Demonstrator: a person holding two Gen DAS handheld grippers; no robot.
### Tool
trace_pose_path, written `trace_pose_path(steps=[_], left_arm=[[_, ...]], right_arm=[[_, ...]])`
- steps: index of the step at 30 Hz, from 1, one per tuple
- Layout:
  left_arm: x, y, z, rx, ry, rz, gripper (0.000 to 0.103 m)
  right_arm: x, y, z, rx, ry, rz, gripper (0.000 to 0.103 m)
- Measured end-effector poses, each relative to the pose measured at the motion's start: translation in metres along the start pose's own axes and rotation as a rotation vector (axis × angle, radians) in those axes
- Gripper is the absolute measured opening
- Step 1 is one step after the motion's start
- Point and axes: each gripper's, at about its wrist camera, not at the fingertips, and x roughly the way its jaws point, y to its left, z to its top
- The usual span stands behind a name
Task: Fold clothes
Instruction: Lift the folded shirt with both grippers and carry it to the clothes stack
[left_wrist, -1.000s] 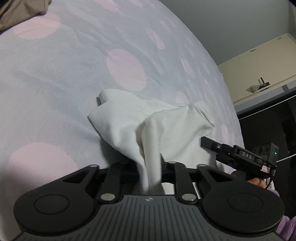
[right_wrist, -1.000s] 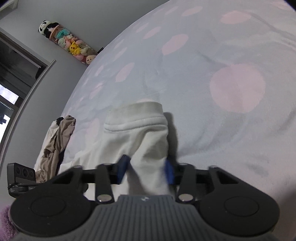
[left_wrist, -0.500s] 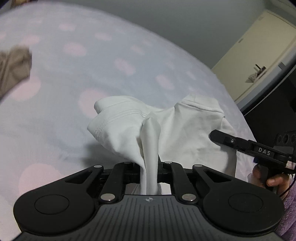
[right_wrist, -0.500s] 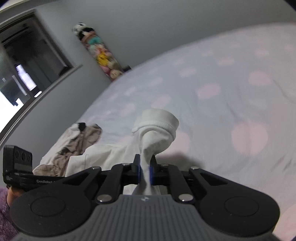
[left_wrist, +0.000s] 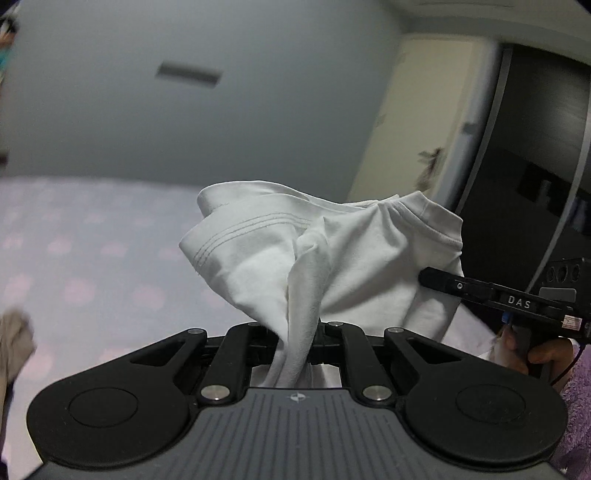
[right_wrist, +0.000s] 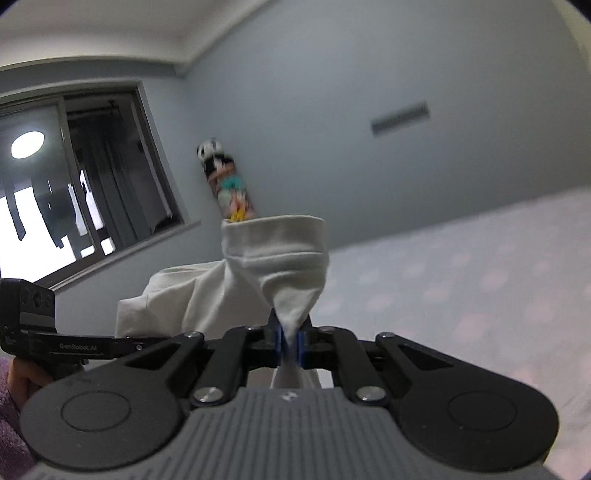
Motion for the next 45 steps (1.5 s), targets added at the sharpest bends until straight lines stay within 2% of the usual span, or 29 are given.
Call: trace_pose_path(steps=[4, 9, 13, 17, 20, 21, 25, 30, 34, 38, 42, 45], left_arm=[[-0.01, -0.055, 0.027, 0.073, -0.078, -0.062, 0.008], [-0.016, -0.132, 0.05, 0.165, -0.156, -0.184, 0.008], [-0.021, -0.193, 0.059, 0.215, -0.194, -0.312, 0.008], [-0.017, -0.248, 0.057, 0.226, -0.205, -0.445, 0.008], [-0.006, -0.288, 0.049, 0.193, -0.193, -0.55, 0.008], [0.008, -0.297, 0.046, 0.181, -0.186, -0.578, 0.008], [0.025, -0.345, 0.022, 0.135, -0.146, -0.691, 0.008], [0.051, -0.39, -0.001, 0.078, -0.066, -0.783, 0.008], [0.073, -0.412, -0.012, 0.082, 0.036, -0.81, 0.008], [0.09, -0.427, -0.033, 0.147, 0.087, -0.739, 0.008], [0.137, -0.433, -0.046, 0.188, 0.151, -0.63, 0.008], [0.17, -0.423, -0.049, 0.191, 0.192, -0.573, 0.008]], right_arm=[[-0.061, 0.006, 0.041, -0.093, -0.095, -0.061, 0.009], [-0.145, 0.008, 0.084, -0.171, -0.179, -0.149, 0.009], [-0.221, 0.008, 0.115, -0.222, -0.191, -0.237, 0.008], [-0.297, 0.01, 0.131, -0.251, -0.208, -0.354, 0.008], [-0.35, 0.012, 0.137, -0.26, -0.222, -0.444, 0.008], [-0.367, 0.012, 0.138, -0.258, -0.223, -0.474, 0.008], [-0.43, 0.014, 0.138, -0.259, -0.226, -0.584, 0.008], [-0.5, 0.003, 0.136, -0.259, -0.209, -0.705, 0.008], [-0.531, -0.019, 0.136, -0.241, -0.179, -0.776, 0.008], [-0.54, -0.066, 0.127, -0.166, -0.139, -0.792, 0.008], [-0.513, -0.13, 0.103, -0.071, -0.081, -0.796, 0.008], [-0.48, -0.17, 0.089, -0.034, -0.045, -0.783, 0.008]])
